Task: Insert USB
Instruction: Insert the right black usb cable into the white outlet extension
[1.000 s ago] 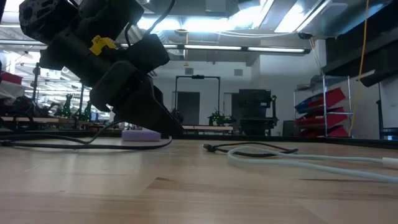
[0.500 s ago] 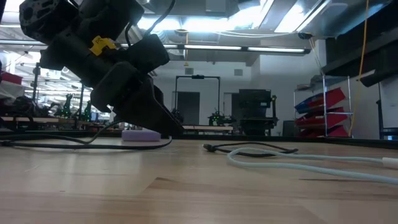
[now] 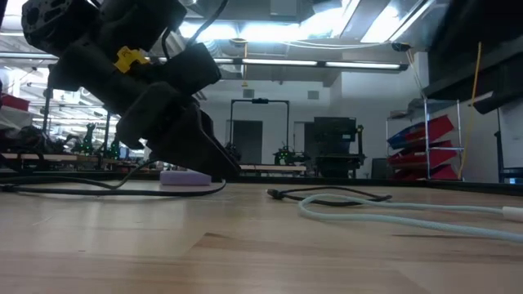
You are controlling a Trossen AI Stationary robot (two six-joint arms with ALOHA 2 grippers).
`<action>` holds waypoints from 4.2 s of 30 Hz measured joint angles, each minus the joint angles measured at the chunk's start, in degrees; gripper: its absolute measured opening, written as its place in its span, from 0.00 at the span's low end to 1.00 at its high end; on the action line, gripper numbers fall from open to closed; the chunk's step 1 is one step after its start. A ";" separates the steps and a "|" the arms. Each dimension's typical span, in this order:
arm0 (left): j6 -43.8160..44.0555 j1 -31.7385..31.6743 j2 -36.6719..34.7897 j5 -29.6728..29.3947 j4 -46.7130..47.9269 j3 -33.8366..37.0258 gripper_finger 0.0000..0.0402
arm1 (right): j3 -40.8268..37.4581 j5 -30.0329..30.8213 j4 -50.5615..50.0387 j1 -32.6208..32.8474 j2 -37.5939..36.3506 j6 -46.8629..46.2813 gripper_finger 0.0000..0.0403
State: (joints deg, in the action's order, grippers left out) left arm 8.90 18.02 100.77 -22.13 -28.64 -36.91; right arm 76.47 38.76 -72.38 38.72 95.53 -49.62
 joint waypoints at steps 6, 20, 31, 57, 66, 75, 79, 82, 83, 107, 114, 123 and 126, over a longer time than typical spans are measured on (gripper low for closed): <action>0.25 0.00 0.00 -0.87 -0.15 0.00 0.78 | -2.50 -8.88 22.52 -5.90 0.11 16.43 0.59; -0.65 -0.07 0.00 -1.01 -0.91 0.00 0.78 | -21.40 -6.91 67.43 -7.98 0.17 24.47 0.59; 4.38 -0.07 0.00 -5.45 -0.05 -0.20 0.78 | -23.97 -4.95 54.78 -12.15 0.17 27.61 0.59; -16.72 -6.33 6.40 -6.05 -6.95 -0.28 0.78 | -4.90 -15.60 49.09 -25.46 15.25 26.77 0.59; -21.93 -6.56 6.42 -5.24 -8.51 -0.26 0.78 | -4.37 -15.91 49.36 -25.22 18.23 18.40 0.59; -24.70 -7.91 6.40 -3.96 -8.72 -0.26 0.78 | -4.43 -16.24 48.90 -25.69 19.56 14.95 0.59; -25.85 -8.02 6.38 -3.54 -8.92 -0.26 0.78 | -4.38 -16.00 49.30 -26.07 20.56 15.07 0.59; -25.85 -8.02 6.38 -3.48 -9.46 -0.26 0.78 | -4.40 -15.82 48.97 -26.35 20.60 14.95 0.59; -25.84 -8.07 6.38 -3.42 -9.53 -0.26 0.78 | -4.35 -16.45 49.03 -26.53 20.57 14.73 0.59; -24.52 -9.38 6.40 -0.72 -9.75 -0.22 0.78 | -4.31 -20.39 47.58 -28.18 21.00 15.43 0.31; -24.32 -9.38 6.40 -0.26 -9.75 -0.22 0.78 | -4.24 -22.98 47.10 -28.30 20.98 18.98 0.14; -24.12 -9.40 6.40 -0.13 -9.62 -0.22 0.78 | -4.52 -28.95 46.49 -28.29 19.18 28.02 0.03; -23.89 -9.48 6.40 -0.04 -9.53 -0.22 0.78 | -4.68 -34.09 46.87 -27.43 17.84 34.20 0.02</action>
State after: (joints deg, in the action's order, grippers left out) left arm -14.99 8.54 107.18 -22.17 -38.18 -37.12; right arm 71.79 4.67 -25.52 11.29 113.36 -15.43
